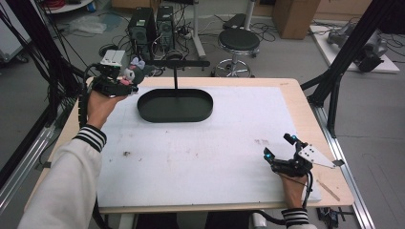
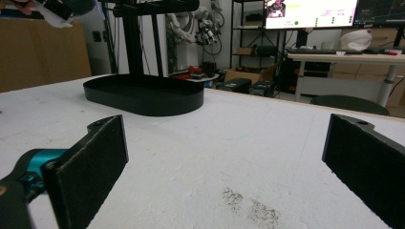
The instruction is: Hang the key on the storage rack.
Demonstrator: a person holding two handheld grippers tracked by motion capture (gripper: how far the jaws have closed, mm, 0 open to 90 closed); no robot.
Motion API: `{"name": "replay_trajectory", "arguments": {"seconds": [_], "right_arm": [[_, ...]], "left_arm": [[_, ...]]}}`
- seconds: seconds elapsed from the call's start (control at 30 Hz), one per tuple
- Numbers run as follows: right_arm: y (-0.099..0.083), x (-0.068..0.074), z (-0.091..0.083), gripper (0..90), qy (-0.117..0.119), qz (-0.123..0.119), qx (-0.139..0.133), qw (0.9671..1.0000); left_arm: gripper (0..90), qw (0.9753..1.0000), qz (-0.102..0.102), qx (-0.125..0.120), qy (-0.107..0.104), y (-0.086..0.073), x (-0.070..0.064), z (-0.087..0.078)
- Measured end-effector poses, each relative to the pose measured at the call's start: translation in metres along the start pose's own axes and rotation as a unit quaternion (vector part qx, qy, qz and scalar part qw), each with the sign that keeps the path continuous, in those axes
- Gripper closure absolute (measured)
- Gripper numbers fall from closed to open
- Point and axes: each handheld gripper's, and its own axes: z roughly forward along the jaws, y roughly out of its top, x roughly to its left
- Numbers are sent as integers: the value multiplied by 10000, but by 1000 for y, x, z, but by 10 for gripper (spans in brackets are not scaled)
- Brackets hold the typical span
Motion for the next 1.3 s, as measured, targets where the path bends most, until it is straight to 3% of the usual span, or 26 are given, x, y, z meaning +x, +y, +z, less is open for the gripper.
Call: {"name": "replay_trajectory", "arguments": {"seconds": [0.57, 0.97, 1.2, 1.3], "right_arm": [[0, 0, -1, 6, 9, 17, -21, 10000], [0, 0, -1, 6, 21, 40, -3, 10000], [0, 0, -1, 6, 19, 12, -15, 10000], [0, 0, -1, 6, 17, 34, -7, 10000]], "left_arm": [[550, 9998, 50, -19, 185, 24, -2, 11], [549, 9997, -148, 44, 185, 19, 8, 20], [549, 9992, -296, 142, 209, 9, 20, 20], [549, 9992, -352, 69, 179, 7, 23, 21]]}}
